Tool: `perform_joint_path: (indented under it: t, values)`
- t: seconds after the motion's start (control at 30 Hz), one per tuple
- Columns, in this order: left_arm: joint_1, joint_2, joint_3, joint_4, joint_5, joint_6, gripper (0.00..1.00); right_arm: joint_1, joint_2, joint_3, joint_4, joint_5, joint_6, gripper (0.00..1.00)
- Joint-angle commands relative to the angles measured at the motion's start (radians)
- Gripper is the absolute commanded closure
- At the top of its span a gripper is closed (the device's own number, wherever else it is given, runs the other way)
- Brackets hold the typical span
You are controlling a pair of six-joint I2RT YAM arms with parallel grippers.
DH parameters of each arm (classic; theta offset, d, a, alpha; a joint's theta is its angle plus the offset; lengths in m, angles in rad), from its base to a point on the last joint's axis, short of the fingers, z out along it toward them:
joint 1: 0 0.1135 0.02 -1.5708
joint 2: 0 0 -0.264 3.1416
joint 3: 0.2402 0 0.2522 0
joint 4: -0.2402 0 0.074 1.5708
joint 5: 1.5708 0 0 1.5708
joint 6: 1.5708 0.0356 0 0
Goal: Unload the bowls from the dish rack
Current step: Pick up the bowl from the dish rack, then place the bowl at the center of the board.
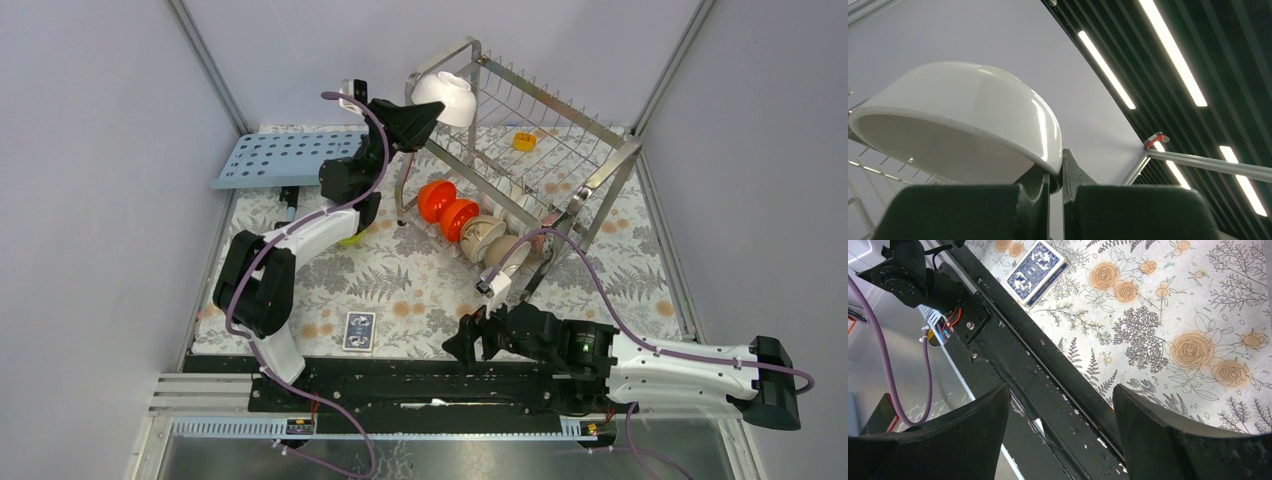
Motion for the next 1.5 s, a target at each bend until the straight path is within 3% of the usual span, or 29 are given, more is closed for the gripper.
perform_joint_path:
  t: [0.0, 0.17, 0.33, 0.53, 0.67, 0.87, 1.2, 1.47]
  values:
    - [-0.003, -0.026, 0.067, 0.088, -0.006, 0.007, 1.00, 0.005, -0.029, 0.019, -0.011, 0.018, 0.002, 0.18]
    - [-0.003, -0.103, 0.083, 0.019, 0.030, 0.039, 1.00, 0.005, -0.047, 0.046, -0.071, 0.055, -0.005, 0.17]
    - [-0.003, -0.309, 0.041, -0.256, 0.118, 0.227, 1.00, 0.005, -0.085, 0.046, -0.091, 0.080, -0.018, 0.16]
    - [-0.003, -0.657, -0.074, -0.787, 0.137, 0.590, 1.00, 0.005, -0.121, 0.059, -0.105, 0.083, -0.040, 0.16]
    - [-0.004, -0.844, -0.047, -1.192, 0.083, 0.795, 1.00, 0.005, -0.140, 0.094, -0.156, 0.134, -0.047, 0.13]
    - [-0.031, -0.941, 0.030, -1.702, -0.014, 1.023, 1.00, 0.005, -0.196, 0.160, -0.230, 0.147, -0.062, 0.11]
    - [-0.056, -0.994, -0.111, -2.025, -0.140, 1.148, 1.00, 0.004, -0.197, 0.211, -0.328, 0.161, -0.027, 0.12]
    - [-0.133, -0.930, -0.090, -2.209, -0.314, 1.240, 1.00, 0.005, -0.057, 0.176, -0.347, 0.270, 0.110, 0.14]
